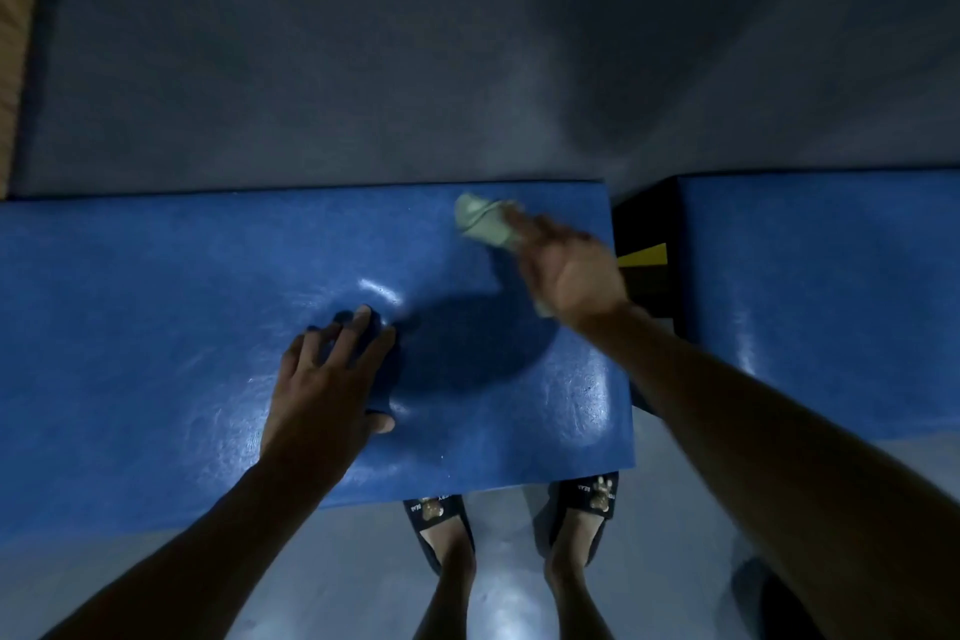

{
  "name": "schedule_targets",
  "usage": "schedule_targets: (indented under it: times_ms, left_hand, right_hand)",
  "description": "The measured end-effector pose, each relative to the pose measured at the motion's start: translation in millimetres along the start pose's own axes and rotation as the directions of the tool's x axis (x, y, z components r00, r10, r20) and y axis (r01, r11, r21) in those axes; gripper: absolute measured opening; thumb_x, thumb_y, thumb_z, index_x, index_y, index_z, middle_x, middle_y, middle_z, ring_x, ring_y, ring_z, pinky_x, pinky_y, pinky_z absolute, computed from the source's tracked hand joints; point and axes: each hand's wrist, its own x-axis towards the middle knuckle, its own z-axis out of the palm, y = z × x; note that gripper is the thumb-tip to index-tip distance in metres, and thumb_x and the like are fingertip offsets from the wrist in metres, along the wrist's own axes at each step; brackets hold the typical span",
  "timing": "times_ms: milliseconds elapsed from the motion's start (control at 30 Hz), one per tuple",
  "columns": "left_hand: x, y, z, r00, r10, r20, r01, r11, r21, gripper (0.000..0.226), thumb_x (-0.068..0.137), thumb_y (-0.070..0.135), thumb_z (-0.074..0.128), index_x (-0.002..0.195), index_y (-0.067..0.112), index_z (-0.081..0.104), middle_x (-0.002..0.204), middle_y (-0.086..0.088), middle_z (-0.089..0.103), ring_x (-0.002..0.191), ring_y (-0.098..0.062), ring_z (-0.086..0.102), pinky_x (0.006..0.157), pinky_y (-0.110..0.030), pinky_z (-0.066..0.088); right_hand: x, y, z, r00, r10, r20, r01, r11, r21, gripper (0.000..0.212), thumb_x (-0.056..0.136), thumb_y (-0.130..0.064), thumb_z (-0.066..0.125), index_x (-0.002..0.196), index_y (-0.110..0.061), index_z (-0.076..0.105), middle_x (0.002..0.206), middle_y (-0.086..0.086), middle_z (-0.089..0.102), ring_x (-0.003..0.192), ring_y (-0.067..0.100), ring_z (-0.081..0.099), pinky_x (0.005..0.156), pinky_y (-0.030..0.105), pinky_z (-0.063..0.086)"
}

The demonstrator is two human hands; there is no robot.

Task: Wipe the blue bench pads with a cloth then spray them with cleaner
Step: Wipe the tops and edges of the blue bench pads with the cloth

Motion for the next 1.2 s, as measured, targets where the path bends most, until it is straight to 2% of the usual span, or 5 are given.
schedule_targets:
  times_ms: [167, 333, 700, 967, 1200]
  left_hand:
    - [0, 0, 1, 1.000, 0.005, -0.017, -0.005, 1.000, -0.006, 0.111, 0.033, 0.047, 0.096, 0.134, 0.021, 0.058, 0.143, -0.010, 0.052, 0.115, -0.037, 0.045, 0.096, -0.052, 0.044]
    - [0, 1, 2, 1.000, 0.018, 0.000, -0.018, 1.000, 0.003, 0.110, 0.034, 0.047, 0.096, 0.133, 0.019, 0.058, 0.144, -0.012, 0.052, 0.116, -0.039, 0.046, 0.098, -0.054, 0.044]
    - [-1, 1, 1, 1.000, 0.003, -0.019, -0.003, 0.999, -0.036, 0.110, 0.032, 0.046, 0.097, 0.131, 0.019, 0.059, 0.145, -0.010, 0.051, 0.118, -0.037, 0.043, 0.101, -0.056, 0.041]
    - [1, 1, 4, 1.000, 0.008, 0.002, -0.008, 1.000, -0.001, 0.113, 0.037, 0.044, 0.096, 0.139, 0.021, 0.051, 0.148, -0.010, 0.048, 0.125, -0.041, 0.050, 0.110, -0.057, 0.032]
    - [-1, 8, 3, 1.000, -0.025, 0.000, 0.025, 1.000, -0.001, 0.112, 0.038, 0.042, 0.097, 0.138, 0.024, 0.051, 0.149, -0.009, 0.047, 0.125, -0.040, 0.048, 0.110, -0.055, 0.031]
  right_hand:
    - [3, 66, -18, 0.684, 0.724, 0.095, -0.726, 0.661, 0.189, 0.039, 0.104, -0.035, 0.036, 0.121, -0.010, 0.062, 0.120, 0.022, 0.065, 0.107, 0.043, 0.061, 0.089, 0.042, 0.048]
    - [-2, 25, -6, 0.515, 0.857, 0.017, -0.781, 0.461, 0.422, 0.034, 0.101, -0.028, 0.043, 0.115, -0.004, 0.062, 0.111, 0.023, 0.067, 0.101, 0.042, 0.063, 0.072, 0.032, 0.037]
    - [-110, -14, -10, 0.786, 0.617, 0.026, -0.576, 0.716, 0.394, 0.046, 0.102, -0.039, 0.038, 0.141, -0.018, 0.050, 0.111, 0.013, 0.071, 0.095, 0.034, 0.068, 0.076, 0.027, 0.042]
    - [2, 43, 6, 0.804, 0.594, -0.014, -0.515, 0.709, 0.482, 0.050, 0.100, -0.035, 0.036, 0.143, -0.015, 0.052, 0.127, 0.019, 0.063, 0.113, 0.036, 0.061, 0.096, 0.033, 0.045]
    - [-163, 2, 4, 0.783, 0.596, 0.178, -0.571, 0.575, 0.586, 0.046, 0.103, -0.054, 0.034, 0.148, -0.044, 0.038, 0.124, -0.010, 0.057, 0.100, -0.004, 0.057, 0.085, 0.014, 0.051]
